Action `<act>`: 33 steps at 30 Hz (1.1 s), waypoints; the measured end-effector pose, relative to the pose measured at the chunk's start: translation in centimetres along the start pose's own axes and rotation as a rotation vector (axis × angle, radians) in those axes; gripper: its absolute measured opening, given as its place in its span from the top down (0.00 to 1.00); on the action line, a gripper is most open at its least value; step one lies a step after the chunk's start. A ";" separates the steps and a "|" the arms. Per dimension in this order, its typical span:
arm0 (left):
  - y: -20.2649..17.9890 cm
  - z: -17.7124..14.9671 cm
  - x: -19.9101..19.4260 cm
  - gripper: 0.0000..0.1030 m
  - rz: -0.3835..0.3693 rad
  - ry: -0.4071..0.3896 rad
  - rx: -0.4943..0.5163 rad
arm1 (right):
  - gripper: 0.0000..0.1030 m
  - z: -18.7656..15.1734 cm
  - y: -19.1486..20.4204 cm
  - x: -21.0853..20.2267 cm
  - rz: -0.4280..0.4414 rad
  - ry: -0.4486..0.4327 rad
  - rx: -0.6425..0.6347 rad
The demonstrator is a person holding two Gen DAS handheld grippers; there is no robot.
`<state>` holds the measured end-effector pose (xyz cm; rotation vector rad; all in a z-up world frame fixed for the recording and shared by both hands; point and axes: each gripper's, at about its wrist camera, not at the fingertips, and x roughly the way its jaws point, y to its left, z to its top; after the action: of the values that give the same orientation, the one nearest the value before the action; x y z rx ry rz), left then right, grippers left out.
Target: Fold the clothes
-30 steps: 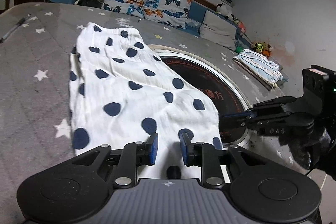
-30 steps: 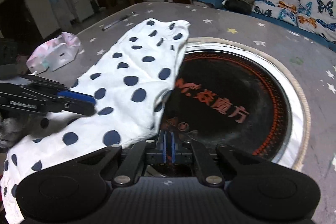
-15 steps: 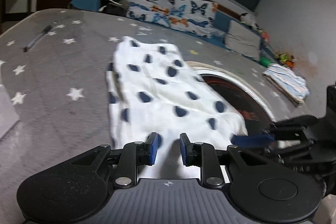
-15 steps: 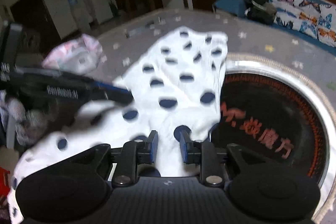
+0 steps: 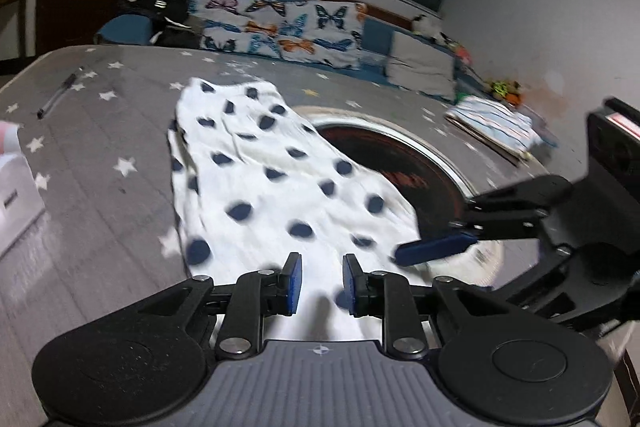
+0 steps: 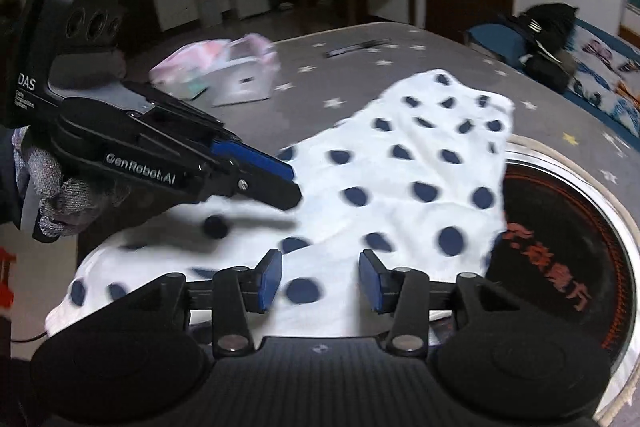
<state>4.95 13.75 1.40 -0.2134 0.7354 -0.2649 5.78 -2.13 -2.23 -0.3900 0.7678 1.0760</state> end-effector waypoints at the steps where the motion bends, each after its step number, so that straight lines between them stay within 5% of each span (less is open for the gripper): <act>1: -0.3 -0.5 -0.3 0.76 -0.005 0.004 0.005 | 0.45 -0.3 0.5 0.0 0.000 0.006 -0.013; 10: 1.0 -3.4 -2.1 0.77 0.070 0.000 -0.012 | 0.44 -2.6 3.6 -0.9 -0.023 0.039 -0.094; 19: -0.2 -3.4 -2.9 0.76 0.047 -0.030 0.018 | 0.43 -0.8 4.7 -0.7 -0.032 -0.033 -0.077; 33: -1.1 -4.5 -4.9 0.76 0.059 -0.050 0.052 | 0.43 -2.3 5.7 -1.6 -0.014 0.009 -0.093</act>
<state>-1.76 13.75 1.55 -0.1477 0.6838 -0.2217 -0.61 -2.06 -2.15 -0.4791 0.7237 1.1003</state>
